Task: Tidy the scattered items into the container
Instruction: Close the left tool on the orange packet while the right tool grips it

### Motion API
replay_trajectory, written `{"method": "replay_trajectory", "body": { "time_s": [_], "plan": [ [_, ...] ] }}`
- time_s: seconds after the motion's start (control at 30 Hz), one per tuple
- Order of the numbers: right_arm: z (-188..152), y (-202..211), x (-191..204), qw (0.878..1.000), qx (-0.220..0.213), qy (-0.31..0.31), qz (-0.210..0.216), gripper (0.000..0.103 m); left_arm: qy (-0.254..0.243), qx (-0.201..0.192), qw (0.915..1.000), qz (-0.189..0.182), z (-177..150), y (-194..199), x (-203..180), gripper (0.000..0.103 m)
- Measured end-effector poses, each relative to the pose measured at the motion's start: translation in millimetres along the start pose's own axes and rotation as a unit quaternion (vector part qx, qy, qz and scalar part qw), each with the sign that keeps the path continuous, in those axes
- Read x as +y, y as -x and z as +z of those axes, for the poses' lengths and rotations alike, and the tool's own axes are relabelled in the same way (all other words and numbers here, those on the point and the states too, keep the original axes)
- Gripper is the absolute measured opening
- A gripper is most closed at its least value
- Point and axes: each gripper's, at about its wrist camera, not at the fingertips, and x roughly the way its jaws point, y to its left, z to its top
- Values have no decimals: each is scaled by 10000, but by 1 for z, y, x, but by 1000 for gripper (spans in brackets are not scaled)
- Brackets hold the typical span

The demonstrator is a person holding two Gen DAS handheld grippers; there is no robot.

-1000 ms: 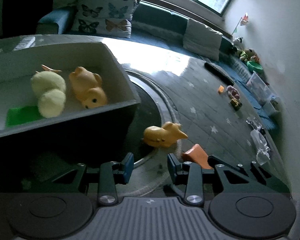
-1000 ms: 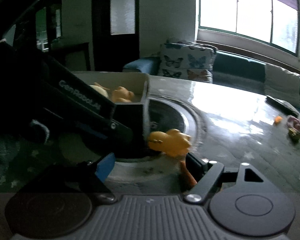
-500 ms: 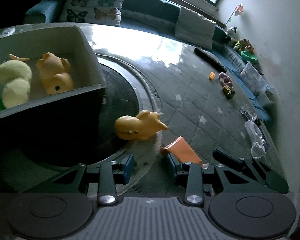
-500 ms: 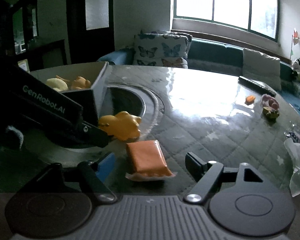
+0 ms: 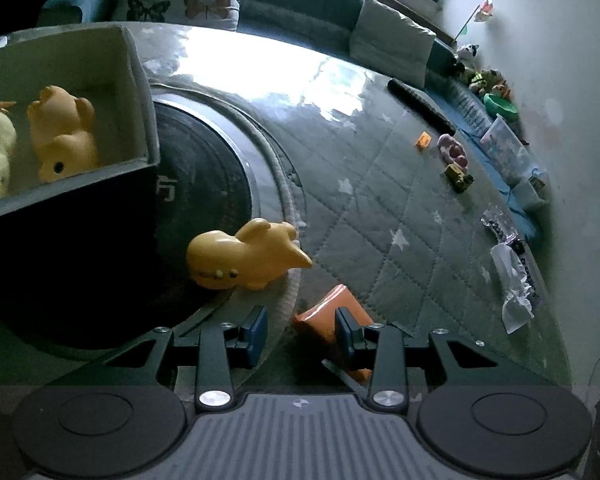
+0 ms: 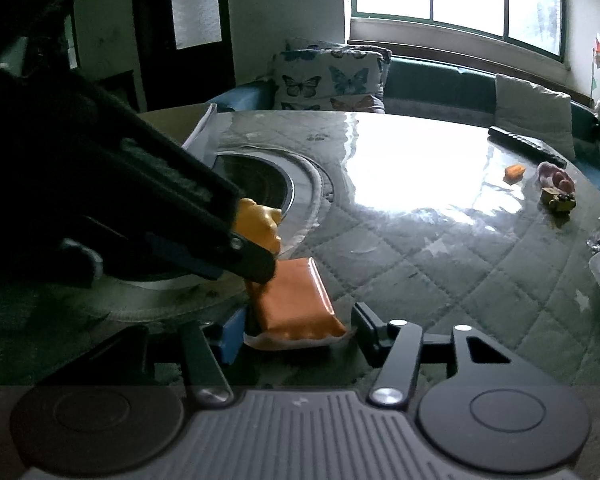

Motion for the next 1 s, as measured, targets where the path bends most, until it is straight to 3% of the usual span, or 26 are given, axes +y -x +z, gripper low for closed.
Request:
{"method": "replay_trajectory", "body": {
  "time_s": [0.6, 0.73, 1.0],
  "plan": [
    [4, 9, 6, 9999, -34, 74, 76, 58, 45, 32, 9999, -97, 0, -6, -4, 39],
    [3, 7, 8, 9999, 16, 164, 51, 46, 89, 18, 9999, -134, 0, -5, -4, 39],
    [1, 8, 11, 9998, 54, 143, 83, 43, 257, 71, 9995, -196, -2, -10, -2, 39]
  ]
}}
